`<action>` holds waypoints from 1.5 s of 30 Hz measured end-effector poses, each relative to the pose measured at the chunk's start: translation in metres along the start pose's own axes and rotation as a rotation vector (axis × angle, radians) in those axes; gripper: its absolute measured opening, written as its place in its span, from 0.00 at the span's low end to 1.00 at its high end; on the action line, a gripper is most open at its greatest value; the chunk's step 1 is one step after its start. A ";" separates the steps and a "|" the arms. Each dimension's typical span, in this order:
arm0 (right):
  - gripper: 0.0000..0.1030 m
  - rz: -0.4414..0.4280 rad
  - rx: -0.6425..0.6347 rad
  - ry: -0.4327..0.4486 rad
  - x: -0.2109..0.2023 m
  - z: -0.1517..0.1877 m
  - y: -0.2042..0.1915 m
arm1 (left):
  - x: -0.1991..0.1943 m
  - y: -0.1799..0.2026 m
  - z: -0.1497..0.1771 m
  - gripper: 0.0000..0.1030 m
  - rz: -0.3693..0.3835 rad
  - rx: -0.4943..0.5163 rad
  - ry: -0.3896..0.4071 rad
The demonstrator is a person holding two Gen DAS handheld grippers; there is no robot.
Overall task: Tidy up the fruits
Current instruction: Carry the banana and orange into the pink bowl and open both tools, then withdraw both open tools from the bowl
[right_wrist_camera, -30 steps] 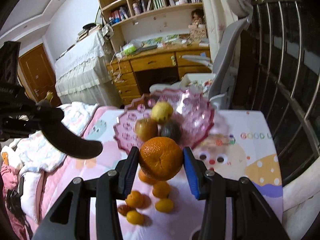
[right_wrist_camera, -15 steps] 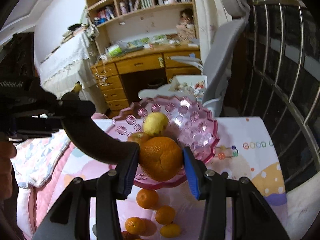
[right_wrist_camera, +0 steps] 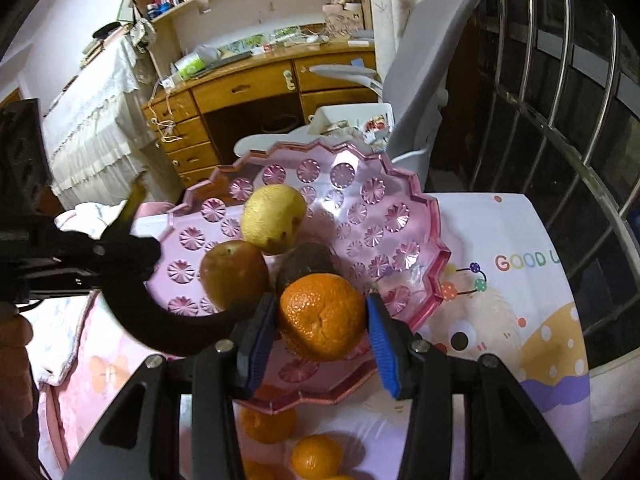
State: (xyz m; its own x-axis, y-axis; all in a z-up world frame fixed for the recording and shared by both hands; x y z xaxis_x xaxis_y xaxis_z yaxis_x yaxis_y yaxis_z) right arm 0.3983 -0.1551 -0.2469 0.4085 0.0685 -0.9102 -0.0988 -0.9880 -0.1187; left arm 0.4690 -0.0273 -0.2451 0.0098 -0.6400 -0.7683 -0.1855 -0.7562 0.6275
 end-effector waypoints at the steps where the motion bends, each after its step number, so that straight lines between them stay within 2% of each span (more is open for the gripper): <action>1: 0.44 0.002 0.004 -0.005 0.002 -0.001 0.000 | -0.004 -0.002 -0.003 0.65 -0.015 0.001 0.013; 2: 0.46 0.001 0.007 -0.011 0.004 -0.001 0.000 | -0.007 -0.005 -0.005 0.70 -0.038 0.004 0.024; 3: 0.47 -0.002 0.011 -0.012 0.004 -0.002 -0.001 | -0.009 -0.008 -0.005 0.70 -0.065 0.008 0.032; 5: 0.60 -0.012 0.016 0.005 0.000 -0.004 -0.003 | -0.014 -0.012 -0.005 0.70 -0.103 0.009 0.047; 7: 0.66 -0.001 0.015 0.025 -0.007 -0.004 -0.005 | -0.023 -0.014 -0.004 0.74 -0.116 0.008 0.073; 9: 0.66 0.002 0.016 0.038 -0.014 -0.003 -0.006 | -0.036 -0.013 -0.003 0.81 -0.113 0.019 0.116; 12: 0.66 0.000 0.026 0.042 -0.024 0.005 -0.008 | -0.056 -0.008 0.002 0.88 -0.156 0.057 0.175; 21: 0.66 0.011 0.110 0.059 -0.054 0.046 0.003 | -0.085 0.008 0.041 0.89 -0.240 0.168 0.190; 30: 0.66 0.046 0.134 0.091 -0.075 0.091 0.009 | -0.071 0.024 0.076 0.89 -0.284 0.262 0.095; 36: 0.66 0.025 0.056 0.079 -0.074 0.126 -0.008 | -0.039 0.018 0.100 0.89 -0.336 0.254 -0.007; 42: 0.66 -0.017 -0.079 0.044 -0.051 0.166 -0.034 | -0.002 0.008 0.123 0.89 -0.362 0.227 -0.130; 45: 0.66 0.027 -0.126 0.016 -0.037 0.184 -0.038 | 0.018 0.002 0.133 0.89 -0.376 0.206 -0.191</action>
State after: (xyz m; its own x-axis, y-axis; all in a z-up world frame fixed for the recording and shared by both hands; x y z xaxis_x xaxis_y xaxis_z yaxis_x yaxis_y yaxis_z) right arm 0.2204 -0.0943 -0.2817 0.4216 0.0408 -0.9059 0.0046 -0.9991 -0.0429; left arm 0.3378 -0.0225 -0.2741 -0.0637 -0.2759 -0.9591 -0.3947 -0.8757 0.2782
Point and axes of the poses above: each gripper's, at about its wrist camera, not at the fingertips, and x roughly the way its jaws point, y to its right, z to its underside, the point moved 10 cm from there along x, roughly the way its jaws point, and after that the axes turned 13 degrees about -y, right-handed, at the moved point
